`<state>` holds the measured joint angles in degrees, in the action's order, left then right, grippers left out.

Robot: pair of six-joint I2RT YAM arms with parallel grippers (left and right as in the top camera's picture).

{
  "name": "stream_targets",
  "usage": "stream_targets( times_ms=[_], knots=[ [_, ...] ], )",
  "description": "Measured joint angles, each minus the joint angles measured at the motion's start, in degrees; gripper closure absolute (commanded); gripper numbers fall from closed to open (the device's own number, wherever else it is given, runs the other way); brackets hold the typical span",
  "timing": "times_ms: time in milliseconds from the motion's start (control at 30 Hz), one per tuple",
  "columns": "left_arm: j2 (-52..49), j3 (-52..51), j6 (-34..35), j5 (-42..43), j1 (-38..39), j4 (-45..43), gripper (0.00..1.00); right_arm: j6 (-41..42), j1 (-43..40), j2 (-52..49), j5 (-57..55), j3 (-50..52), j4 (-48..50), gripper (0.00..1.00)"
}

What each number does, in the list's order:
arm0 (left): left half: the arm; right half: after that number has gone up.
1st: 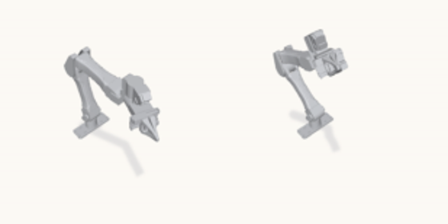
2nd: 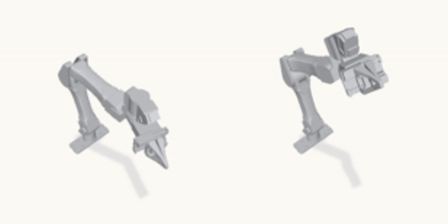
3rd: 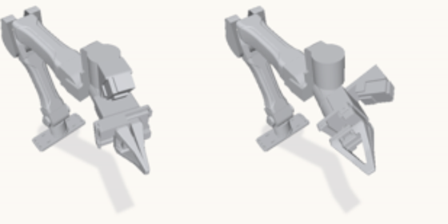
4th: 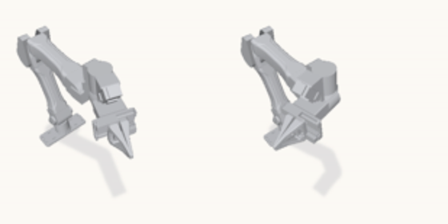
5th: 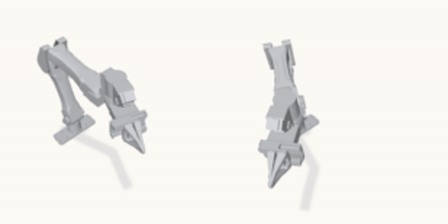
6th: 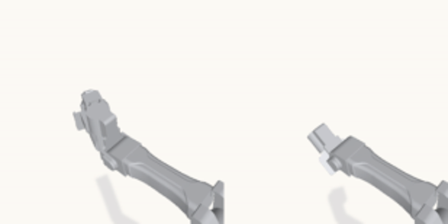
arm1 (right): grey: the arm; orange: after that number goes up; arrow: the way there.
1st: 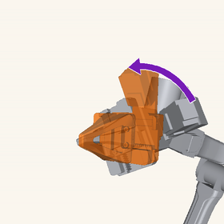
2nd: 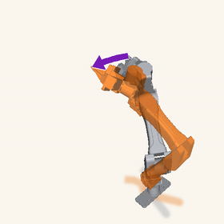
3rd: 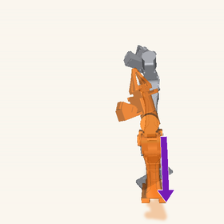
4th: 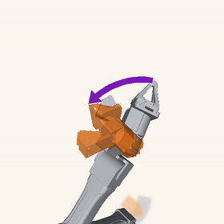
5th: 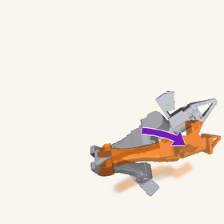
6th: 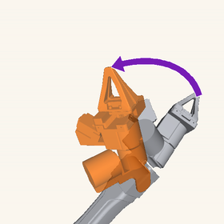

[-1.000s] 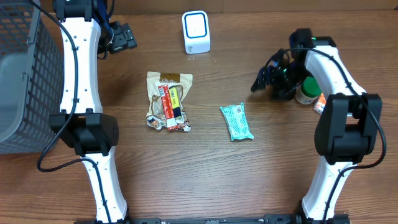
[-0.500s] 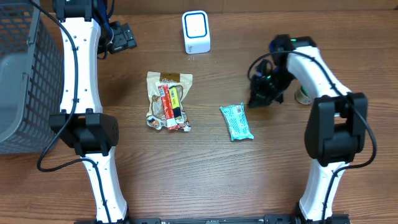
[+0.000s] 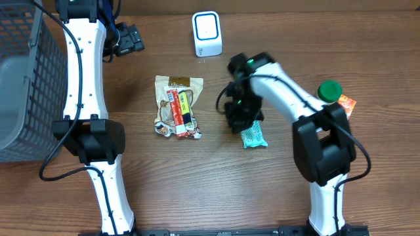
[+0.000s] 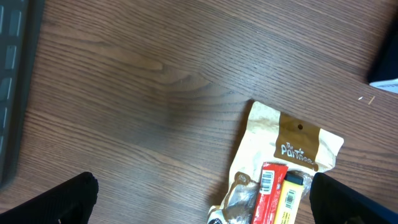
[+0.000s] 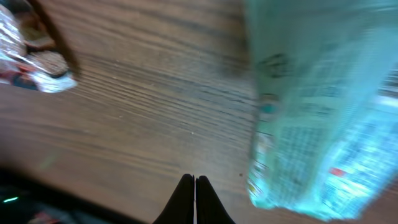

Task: Scan the item barcode
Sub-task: 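Move the right gripper left and lower it over the green wipes pack, then grasp the mint-green wipes pack with the right gripper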

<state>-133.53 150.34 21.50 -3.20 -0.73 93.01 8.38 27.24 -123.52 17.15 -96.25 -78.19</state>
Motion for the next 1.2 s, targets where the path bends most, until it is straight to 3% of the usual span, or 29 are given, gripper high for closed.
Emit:
stream_targets(
  times_ms=[233, 667, 1200],
  knots=[
    [0.00, 0.00, 0.00, 0.00, 0.00, 0.00, 0.00, 0.37, 4.48, 0.00, -7.80, 8.68, 2.67, 0.96],
    [0.00, 0.00, 0.00, 0.02, 0.00, 0.00, 0.00, 3.19, -1.62, 0.17, -19.82, 11.39, 1.77, 0.96],
    [0.00, 0.00, 0.00, 0.00, 0.00, 0.00, 0.00, -0.55, -7.28, 1.90, -8.17, 6.25, 2.80, 0.96]
  ],
)
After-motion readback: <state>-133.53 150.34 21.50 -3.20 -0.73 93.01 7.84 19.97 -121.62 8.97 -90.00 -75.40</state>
